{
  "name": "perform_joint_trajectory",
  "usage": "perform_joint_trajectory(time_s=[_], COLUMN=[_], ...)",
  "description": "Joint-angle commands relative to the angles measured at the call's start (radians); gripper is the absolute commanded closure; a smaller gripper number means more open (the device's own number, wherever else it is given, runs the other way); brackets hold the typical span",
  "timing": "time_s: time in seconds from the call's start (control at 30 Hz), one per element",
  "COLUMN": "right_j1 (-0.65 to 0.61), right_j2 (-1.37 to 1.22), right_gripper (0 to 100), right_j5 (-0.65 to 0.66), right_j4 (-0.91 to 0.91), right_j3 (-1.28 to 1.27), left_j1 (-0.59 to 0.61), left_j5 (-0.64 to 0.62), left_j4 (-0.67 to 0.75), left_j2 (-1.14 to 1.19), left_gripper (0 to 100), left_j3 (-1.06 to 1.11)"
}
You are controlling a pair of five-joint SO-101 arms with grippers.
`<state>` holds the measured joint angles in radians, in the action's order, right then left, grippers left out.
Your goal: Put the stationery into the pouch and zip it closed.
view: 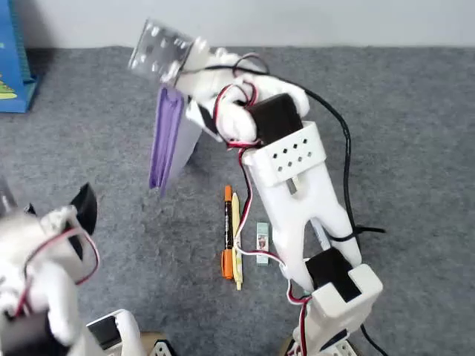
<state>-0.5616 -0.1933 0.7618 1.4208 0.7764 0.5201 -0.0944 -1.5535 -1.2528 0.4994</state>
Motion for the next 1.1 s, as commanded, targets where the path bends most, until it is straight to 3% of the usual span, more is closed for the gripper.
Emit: perform_joint_trajectory(time_s=[0.0,0.3,0.6,0.73,1.07], right_j1=[-0.027,-0.012,-0.255,-0.335,-0.332], right_j2=[0.065,0.062,0.053,0.053,0.065], right_gripper=[99.1,99.1,99.1,99.1,99.1], right_j5=[0.077,0.089,0.040,-0.006,0.002], right_j4=[0.096,0.094,-0.039,-0.056,0.131], right_j3=[0.012,0.012,0.006,0.006,0.006], left_j1=[0.000,-0.002,0.008,0.117,0.198], left_j5=[0.018,0.086,0.086,0.086,0.087], left_j4=[-0.002,0.029,0.028,0.035,0.048], left_j2=[-0.092,-0.106,-0.107,-0.112,-0.112], left_gripper=[70,70,70,70,70], left_j3=[-0.007,0.070,0.107,0.108,0.124])
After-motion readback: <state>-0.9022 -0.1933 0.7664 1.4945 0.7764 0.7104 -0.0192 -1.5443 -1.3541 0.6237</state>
